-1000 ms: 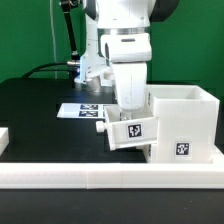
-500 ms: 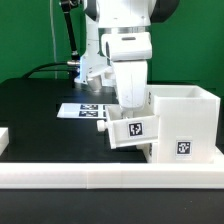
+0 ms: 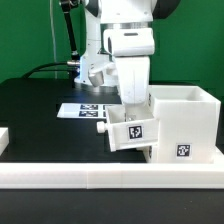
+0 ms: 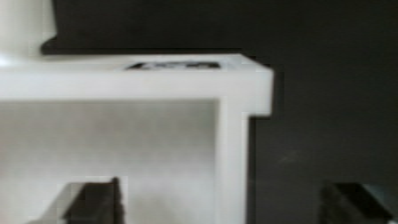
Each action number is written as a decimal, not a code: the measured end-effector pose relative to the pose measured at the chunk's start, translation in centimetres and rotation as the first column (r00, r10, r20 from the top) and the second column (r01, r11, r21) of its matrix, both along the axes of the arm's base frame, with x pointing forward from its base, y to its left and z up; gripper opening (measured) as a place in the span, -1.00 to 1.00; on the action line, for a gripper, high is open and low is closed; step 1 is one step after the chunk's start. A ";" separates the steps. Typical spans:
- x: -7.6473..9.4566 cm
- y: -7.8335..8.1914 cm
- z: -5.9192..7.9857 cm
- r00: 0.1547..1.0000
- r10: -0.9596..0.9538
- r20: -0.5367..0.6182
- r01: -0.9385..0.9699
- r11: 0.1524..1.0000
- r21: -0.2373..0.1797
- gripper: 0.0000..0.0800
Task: Assemble drawer
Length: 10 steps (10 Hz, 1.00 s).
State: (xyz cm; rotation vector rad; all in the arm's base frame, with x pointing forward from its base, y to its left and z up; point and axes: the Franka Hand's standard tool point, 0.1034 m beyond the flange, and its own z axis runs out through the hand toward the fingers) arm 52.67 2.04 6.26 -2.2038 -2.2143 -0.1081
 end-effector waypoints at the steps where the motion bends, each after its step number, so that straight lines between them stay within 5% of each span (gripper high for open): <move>1: 0.1 0.0 0.7 1.000 0.000 0.000 0.000 1.000 -0.007 0.49; 4: 0.7 -2.7 4.2 1.000 0.012 -0.003 -0.012 0.999 -0.050 0.62; 6: 1.7 -5.8 5.2 0.999 0.038 0.014 -0.037 0.997 -0.061 0.62; 8: 1.8 -8.8 4.3 0.997 0.082 0.009 -0.082 0.995 -0.056 0.62; 10: 1.2 -10.6 1.3 0.997 0.078 -0.027 -0.079 0.996 -0.030 0.62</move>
Offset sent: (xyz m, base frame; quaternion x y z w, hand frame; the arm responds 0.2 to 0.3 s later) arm 0.0111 -0.0352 0.0411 0.0183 -0.0282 -0.0226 0.9992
